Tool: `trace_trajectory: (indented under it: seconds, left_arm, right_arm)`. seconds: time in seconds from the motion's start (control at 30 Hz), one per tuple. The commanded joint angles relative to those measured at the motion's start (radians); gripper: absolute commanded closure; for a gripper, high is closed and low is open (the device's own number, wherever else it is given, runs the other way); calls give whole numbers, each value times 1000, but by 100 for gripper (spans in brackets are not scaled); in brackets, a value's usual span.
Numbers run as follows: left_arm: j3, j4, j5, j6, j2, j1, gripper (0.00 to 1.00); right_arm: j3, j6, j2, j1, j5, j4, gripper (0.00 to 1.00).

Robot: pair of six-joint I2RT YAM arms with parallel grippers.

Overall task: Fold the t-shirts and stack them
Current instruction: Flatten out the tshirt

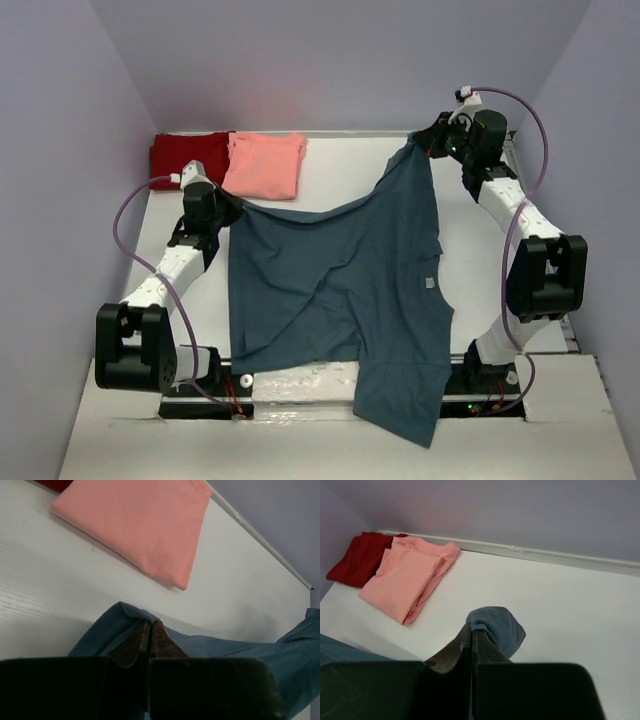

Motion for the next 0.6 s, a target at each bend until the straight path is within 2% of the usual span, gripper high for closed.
trace_trajectory:
  seconds: [0.0, 0.57]
  left_arm:
    - [55, 68, -31, 19, 36, -6, 100]
    - [127, 111, -76, 37, 217, -9, 100]
  right_arm:
    - [77, -29, 32, -1, 64, 12, 100]
    - [223, -23, 261, -1, 179, -101, 100]
